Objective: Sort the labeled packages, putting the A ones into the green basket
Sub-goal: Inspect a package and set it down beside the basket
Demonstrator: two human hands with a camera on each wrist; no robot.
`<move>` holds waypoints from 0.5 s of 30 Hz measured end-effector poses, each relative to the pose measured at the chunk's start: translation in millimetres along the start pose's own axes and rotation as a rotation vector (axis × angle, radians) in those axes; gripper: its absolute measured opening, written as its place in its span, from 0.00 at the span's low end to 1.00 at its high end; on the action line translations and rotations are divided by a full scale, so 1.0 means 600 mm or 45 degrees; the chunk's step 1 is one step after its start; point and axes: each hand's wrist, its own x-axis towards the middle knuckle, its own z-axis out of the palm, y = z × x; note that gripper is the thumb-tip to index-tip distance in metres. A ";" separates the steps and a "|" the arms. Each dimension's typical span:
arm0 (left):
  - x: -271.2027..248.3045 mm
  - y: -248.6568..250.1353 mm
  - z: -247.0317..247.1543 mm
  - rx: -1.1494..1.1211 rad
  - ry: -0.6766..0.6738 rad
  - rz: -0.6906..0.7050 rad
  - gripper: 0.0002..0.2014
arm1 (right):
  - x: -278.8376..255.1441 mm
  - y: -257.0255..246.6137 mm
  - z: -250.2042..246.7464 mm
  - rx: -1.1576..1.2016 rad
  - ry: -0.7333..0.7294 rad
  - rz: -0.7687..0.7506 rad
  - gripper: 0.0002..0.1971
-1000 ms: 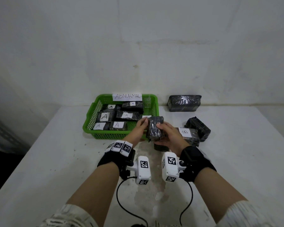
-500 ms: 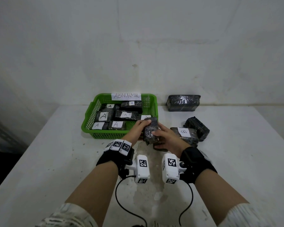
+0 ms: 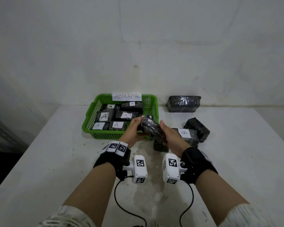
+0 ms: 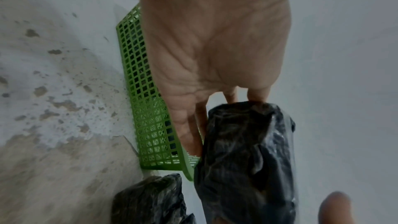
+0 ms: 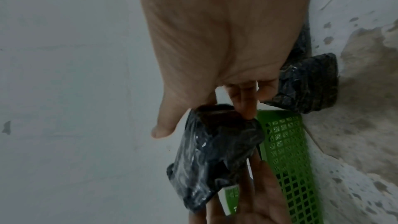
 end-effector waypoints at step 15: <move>-0.015 0.000 -0.065 0.049 0.128 -0.112 0.17 | 0.016 0.001 0.039 0.091 0.187 -0.176 0.28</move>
